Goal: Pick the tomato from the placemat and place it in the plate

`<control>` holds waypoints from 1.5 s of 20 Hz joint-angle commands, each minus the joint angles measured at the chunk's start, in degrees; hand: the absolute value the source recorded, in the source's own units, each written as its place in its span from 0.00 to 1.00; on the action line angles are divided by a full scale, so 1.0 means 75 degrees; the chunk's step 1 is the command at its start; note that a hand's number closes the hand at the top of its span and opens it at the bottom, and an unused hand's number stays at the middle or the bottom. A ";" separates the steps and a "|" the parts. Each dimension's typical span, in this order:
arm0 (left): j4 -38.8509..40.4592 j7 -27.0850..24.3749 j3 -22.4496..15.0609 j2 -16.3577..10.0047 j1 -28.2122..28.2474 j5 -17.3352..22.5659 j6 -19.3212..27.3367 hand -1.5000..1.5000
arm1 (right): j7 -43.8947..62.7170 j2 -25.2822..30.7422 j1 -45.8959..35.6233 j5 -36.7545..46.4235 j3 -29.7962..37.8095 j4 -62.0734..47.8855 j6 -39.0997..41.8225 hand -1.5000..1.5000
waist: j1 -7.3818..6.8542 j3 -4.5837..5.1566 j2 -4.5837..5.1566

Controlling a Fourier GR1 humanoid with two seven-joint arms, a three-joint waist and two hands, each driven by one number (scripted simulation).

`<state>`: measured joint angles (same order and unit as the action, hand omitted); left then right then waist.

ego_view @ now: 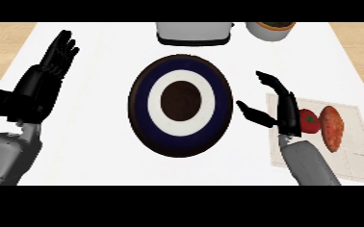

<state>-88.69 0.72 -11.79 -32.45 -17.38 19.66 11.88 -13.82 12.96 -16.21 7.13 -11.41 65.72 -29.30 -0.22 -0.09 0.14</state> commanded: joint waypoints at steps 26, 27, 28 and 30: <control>0.0131 -0.0184 0.0733 0.0175 0.0421 -0.0338 -0.0617 0.50 | 0.9459 0.3341 -0.0858 0.0992 -0.0853 0.3241 0.5808 0.00 | 0.0067 0.0024 -0.0035; -0.0169 0.0342 0.0576 0.0355 0.0104 -0.0440 -0.0384 0.50 | 0.9804 0.3037 -0.0751 0.1146 -0.0992 0.3285 0.5714 0.00 | 0.0063 0.0018 -0.0035; -0.0531 0.0369 0.0555 0.0404 0.0376 -0.0524 -0.0370 0.50 | 0.9785 0.3150 -0.0583 0.1277 -0.0904 0.3396 0.5796 0.00 | 0.0040 0.0015 -0.0039; -0.0395 0.0432 0.0736 0.0472 0.0285 -0.0592 -0.0551 0.50 | 0.9230 0.3118 -0.0597 0.1637 -0.0618 0.2751 0.5760 0.00 | 0.0023 0.0013 -0.0024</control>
<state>-90.56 2.96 -7.41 -29.83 -15.65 16.19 8.66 54.13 36.17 -21.29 17.81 -18.03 87.40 10.89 0.12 0.09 -0.16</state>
